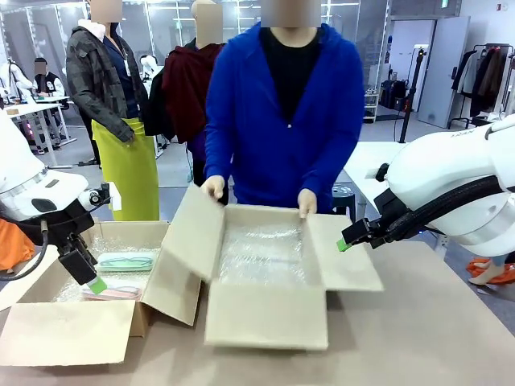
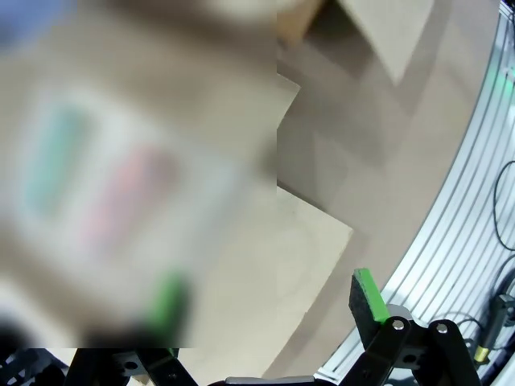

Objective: Pack the glasses set securely to prepare it for shipping.
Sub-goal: Position the Package Box on the left side of the table.

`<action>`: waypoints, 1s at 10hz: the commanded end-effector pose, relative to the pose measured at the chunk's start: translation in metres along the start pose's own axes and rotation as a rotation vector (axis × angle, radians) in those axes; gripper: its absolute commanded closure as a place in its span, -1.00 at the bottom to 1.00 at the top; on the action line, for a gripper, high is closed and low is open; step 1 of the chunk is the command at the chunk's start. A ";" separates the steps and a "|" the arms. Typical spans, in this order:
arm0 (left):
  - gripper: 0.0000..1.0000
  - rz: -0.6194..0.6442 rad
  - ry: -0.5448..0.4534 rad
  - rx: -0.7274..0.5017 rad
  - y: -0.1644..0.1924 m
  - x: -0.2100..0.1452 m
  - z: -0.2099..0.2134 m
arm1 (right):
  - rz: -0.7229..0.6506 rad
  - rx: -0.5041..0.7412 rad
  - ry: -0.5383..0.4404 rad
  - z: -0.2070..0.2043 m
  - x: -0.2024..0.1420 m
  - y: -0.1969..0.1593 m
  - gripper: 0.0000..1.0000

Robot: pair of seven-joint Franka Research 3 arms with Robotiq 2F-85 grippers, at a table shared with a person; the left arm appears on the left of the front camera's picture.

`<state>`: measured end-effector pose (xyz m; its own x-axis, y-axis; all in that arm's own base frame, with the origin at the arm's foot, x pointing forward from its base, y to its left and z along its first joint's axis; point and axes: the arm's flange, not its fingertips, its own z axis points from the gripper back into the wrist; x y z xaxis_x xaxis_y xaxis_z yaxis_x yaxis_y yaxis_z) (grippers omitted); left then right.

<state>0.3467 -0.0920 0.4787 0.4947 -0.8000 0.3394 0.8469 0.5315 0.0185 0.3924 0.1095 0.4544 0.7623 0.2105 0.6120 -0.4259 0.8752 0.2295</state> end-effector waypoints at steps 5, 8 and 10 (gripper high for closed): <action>-1.00 0.008 0.012 0.012 -0.003 -0.001 0.003 | -0.021 -0.003 0.001 0.002 0.002 0.004 -1.00; -1.00 0.008 0.012 0.012 -0.003 -0.001 0.003 | -0.021 -0.003 0.001 0.002 0.002 0.004 -1.00; -1.00 0.008 0.012 0.012 -0.003 -0.001 0.003 | -0.021 -0.003 0.001 0.002 0.002 0.004 -1.00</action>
<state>0.3467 -0.0920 0.4787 0.4947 -0.8000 0.3394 0.8468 0.5315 0.0185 0.3924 0.1095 0.4544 0.7623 0.2105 0.6120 -0.4259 0.8752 0.2295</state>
